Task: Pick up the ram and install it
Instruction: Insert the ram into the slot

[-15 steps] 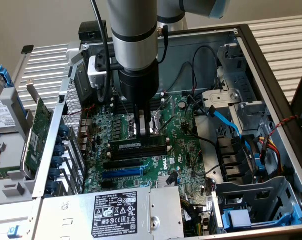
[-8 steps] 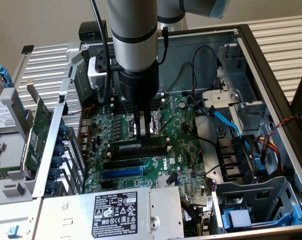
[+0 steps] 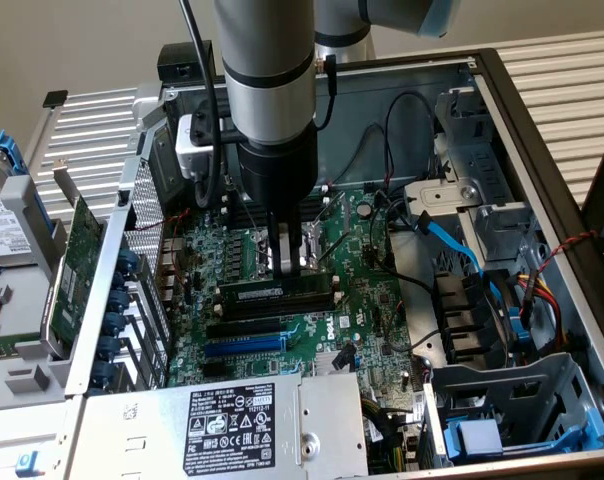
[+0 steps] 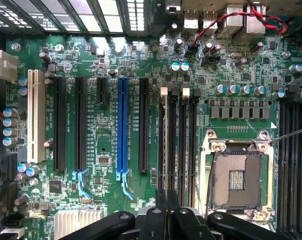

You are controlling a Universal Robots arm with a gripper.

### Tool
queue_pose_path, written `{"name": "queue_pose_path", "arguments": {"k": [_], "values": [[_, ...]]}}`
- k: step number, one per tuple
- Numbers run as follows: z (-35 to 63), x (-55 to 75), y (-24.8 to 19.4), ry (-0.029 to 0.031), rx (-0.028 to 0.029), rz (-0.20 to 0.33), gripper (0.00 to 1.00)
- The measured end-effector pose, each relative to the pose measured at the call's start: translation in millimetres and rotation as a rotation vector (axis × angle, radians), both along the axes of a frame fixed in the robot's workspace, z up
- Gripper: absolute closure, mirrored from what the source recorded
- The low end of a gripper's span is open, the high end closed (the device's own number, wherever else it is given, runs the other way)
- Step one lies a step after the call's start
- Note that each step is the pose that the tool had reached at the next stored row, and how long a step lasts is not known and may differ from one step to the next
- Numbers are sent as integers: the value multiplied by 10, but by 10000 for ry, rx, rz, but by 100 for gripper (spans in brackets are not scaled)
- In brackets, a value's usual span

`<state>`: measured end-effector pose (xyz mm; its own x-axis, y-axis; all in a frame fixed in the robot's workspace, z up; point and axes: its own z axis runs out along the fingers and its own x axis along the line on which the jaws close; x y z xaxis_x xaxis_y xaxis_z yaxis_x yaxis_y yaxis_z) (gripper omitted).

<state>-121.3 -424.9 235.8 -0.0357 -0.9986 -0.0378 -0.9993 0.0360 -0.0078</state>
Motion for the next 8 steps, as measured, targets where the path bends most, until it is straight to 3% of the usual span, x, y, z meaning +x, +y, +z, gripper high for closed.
{"name": "queue_pose_path", "arguments": {"k": [8], "values": [[-3,-9,0,-1,1,-83,88]]}}
